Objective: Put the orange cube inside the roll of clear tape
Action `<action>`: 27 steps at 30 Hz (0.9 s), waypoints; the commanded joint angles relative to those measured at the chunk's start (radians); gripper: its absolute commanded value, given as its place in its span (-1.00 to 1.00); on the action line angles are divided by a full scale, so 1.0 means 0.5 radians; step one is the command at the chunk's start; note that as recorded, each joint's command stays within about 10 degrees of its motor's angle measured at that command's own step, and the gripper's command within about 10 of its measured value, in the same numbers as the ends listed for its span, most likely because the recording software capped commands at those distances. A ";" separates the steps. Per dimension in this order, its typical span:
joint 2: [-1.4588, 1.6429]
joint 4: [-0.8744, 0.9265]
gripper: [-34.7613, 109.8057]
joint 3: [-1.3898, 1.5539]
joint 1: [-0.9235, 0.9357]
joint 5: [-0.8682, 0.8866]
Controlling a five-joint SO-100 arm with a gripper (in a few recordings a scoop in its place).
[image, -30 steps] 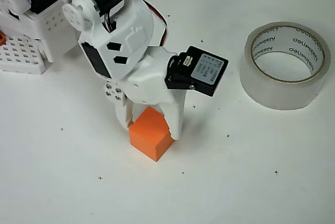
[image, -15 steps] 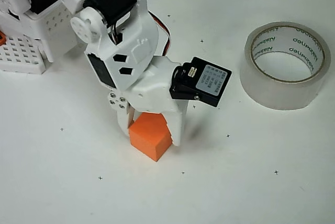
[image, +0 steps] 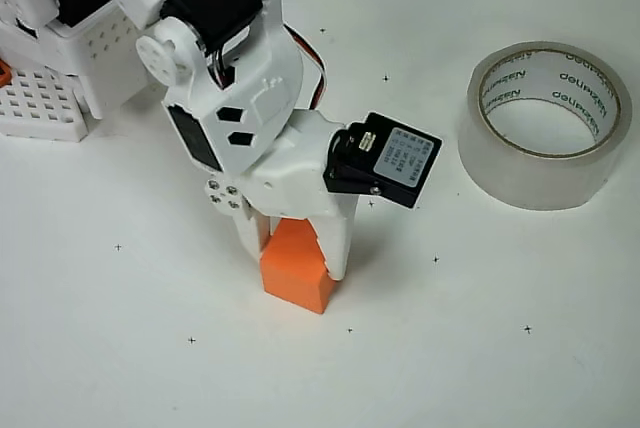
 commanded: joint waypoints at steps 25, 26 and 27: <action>0.334 0.555 -0.31 -0.641 -0.325 0.071; 0.334 0.592 -0.31 -0.687 -0.347 0.067; 0.337 0.632 -0.31 -0.730 -0.374 0.067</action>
